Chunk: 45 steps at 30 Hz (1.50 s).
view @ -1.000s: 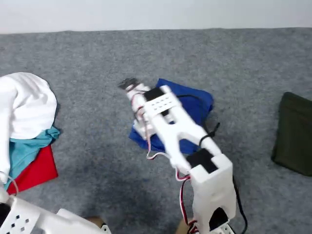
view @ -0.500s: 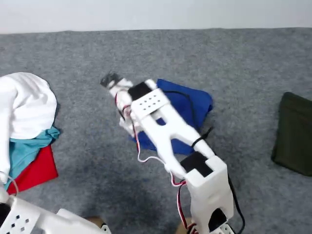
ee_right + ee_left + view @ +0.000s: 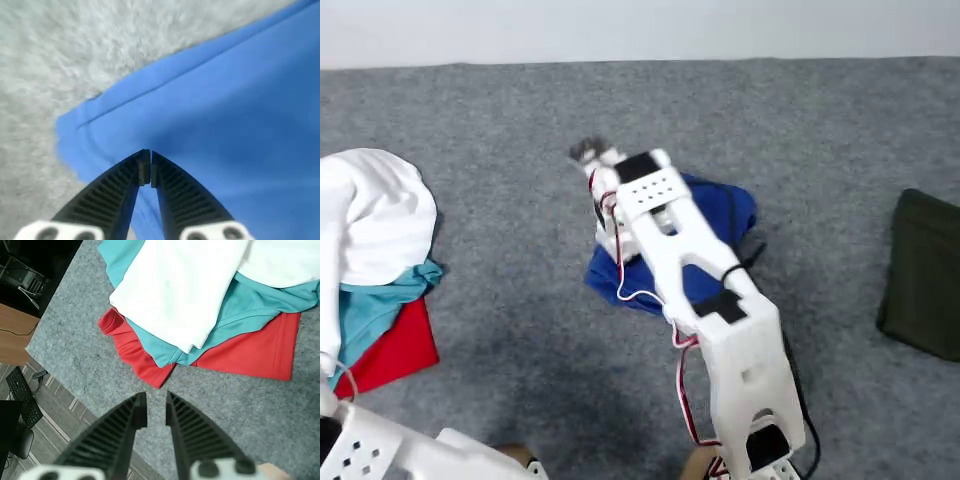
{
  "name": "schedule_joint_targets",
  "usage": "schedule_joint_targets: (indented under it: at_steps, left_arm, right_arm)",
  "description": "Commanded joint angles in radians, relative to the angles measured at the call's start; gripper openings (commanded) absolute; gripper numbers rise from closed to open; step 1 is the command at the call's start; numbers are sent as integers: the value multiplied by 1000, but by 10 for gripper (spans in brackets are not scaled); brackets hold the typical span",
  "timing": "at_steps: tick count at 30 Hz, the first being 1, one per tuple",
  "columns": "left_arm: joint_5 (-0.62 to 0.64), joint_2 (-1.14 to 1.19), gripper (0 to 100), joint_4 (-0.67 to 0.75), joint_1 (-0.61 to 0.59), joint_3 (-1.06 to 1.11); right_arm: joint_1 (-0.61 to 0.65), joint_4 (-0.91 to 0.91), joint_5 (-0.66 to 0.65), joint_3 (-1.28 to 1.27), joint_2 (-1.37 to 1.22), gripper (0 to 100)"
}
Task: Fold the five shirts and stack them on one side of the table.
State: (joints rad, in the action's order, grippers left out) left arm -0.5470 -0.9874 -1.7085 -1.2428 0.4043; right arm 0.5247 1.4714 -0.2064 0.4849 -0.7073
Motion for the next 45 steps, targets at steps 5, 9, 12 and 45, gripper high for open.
schedule_joint_targets:
  at_steps: [5, 9, 12, 45]
  left_arm:
    - [-5, -11, 73, -6, -8, -38]
    - [-5, -11, 73, -6, -6, -38]
    - [-5, -11, 73, -6, -8, -38]
    - [-5, -9, 75, -8, -6, -36]
  right_arm:
    - [134, -33, 9, 58, -35, 9]
    - [160, -10, 8, 58, 18, 9]
    - [160, 28, 8, 58, 64, 9]
    - [-159, 286, 569, -129, 515, 16]
